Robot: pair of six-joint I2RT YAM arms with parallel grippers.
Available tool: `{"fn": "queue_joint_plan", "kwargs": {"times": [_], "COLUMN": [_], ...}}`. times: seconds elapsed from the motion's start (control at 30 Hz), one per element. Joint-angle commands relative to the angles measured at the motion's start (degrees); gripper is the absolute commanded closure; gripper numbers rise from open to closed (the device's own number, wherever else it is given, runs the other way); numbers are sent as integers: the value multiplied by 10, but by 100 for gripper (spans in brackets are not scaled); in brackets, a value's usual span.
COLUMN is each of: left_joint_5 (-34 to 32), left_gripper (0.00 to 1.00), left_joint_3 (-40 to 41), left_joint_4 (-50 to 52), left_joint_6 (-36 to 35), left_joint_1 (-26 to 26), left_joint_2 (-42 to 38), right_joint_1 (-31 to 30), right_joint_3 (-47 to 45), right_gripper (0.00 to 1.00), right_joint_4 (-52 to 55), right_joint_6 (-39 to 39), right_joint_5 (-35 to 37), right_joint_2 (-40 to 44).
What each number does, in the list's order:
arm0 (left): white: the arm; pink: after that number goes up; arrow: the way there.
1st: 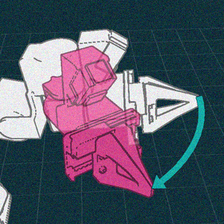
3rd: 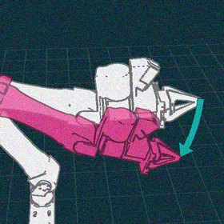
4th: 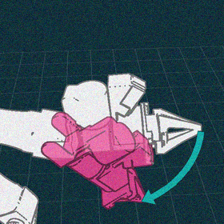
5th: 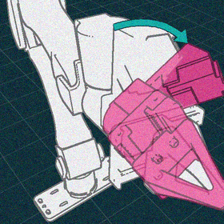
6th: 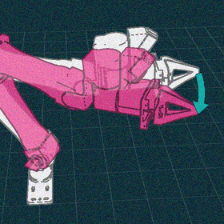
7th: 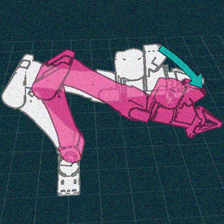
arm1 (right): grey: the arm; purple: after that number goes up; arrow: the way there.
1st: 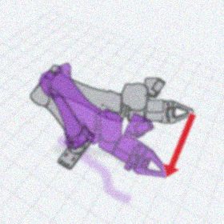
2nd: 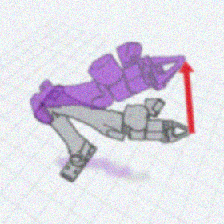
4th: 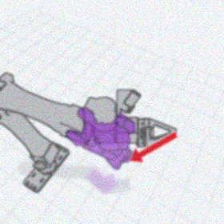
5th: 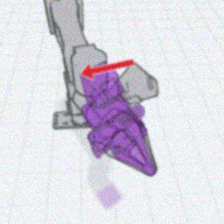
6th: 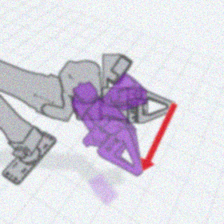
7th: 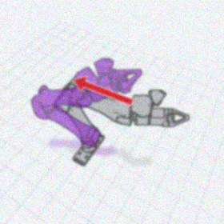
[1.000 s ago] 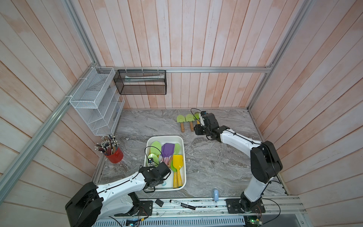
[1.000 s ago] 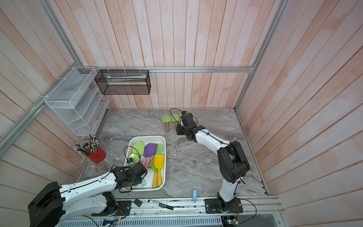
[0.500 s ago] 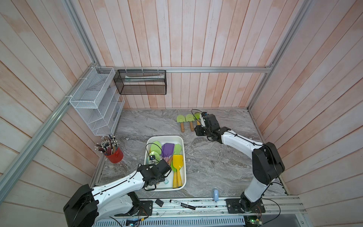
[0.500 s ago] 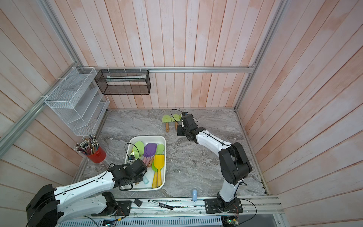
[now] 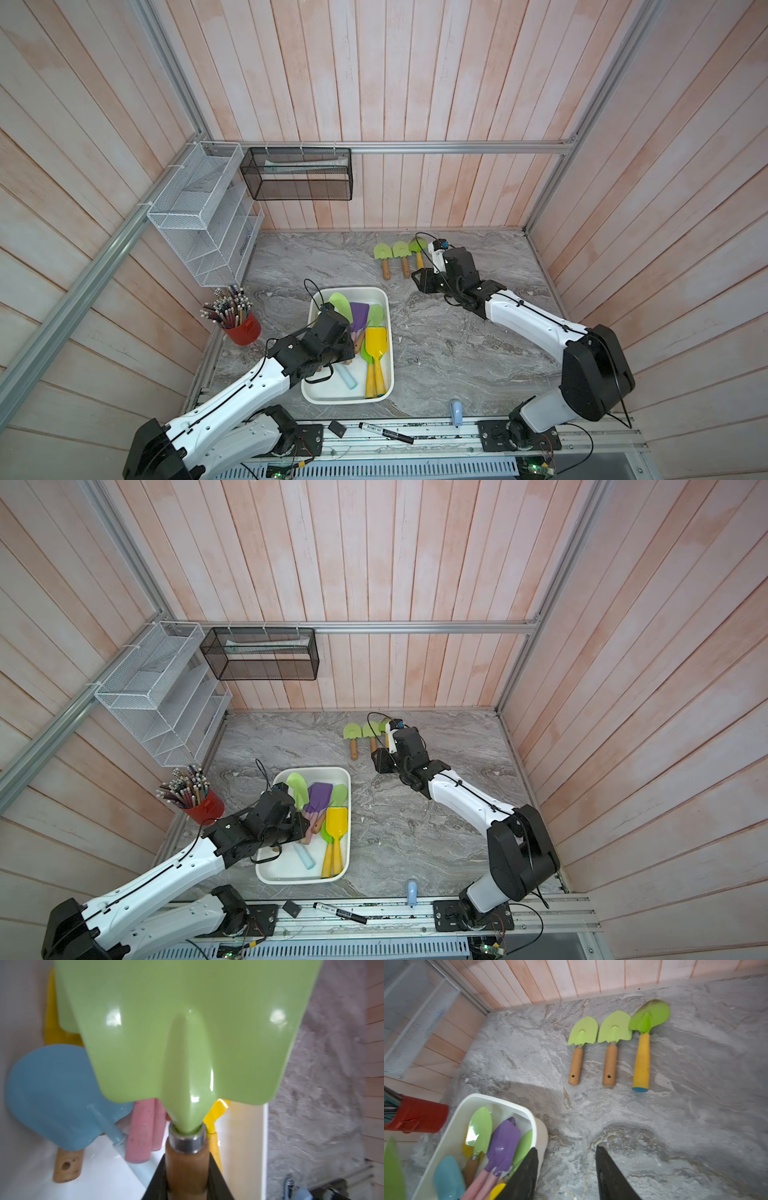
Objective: Take the shovel out of the storage box
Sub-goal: Pick up the shovel from the storage box, then place the shovel at the center of the board.
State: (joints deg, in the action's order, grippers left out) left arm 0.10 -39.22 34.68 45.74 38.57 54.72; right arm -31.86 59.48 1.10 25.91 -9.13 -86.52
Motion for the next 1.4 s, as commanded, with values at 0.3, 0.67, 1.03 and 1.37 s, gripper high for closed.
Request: {"fn": "queue_joint_plan", "kwargs": {"times": [0.3,0.67,1.03,1.37], "left_joint_5": [366,486,527,538], "left_gripper": [79,79,80,80], "left_joint_3": [77,122,138,155], "left_joint_4": [-330,-514,-620,-667], "left_joint_6": [16,89,137,157], "left_joint_1": [-160,-185,-186,-186], "left_joint_2": [-35,-11,23,37], "right_joint_1": [-17,-70,-95,-107], "right_joint_3": [-112,-89,-62,-47], "right_gripper": [41,40,41,54], "right_joint_4": [-340,-449,-526,-563], "right_joint_6": [204,267,322,353], "right_joint_5": [-358,-436,-462,-472], "right_joint_2": [28,-48,-102,-122]}}
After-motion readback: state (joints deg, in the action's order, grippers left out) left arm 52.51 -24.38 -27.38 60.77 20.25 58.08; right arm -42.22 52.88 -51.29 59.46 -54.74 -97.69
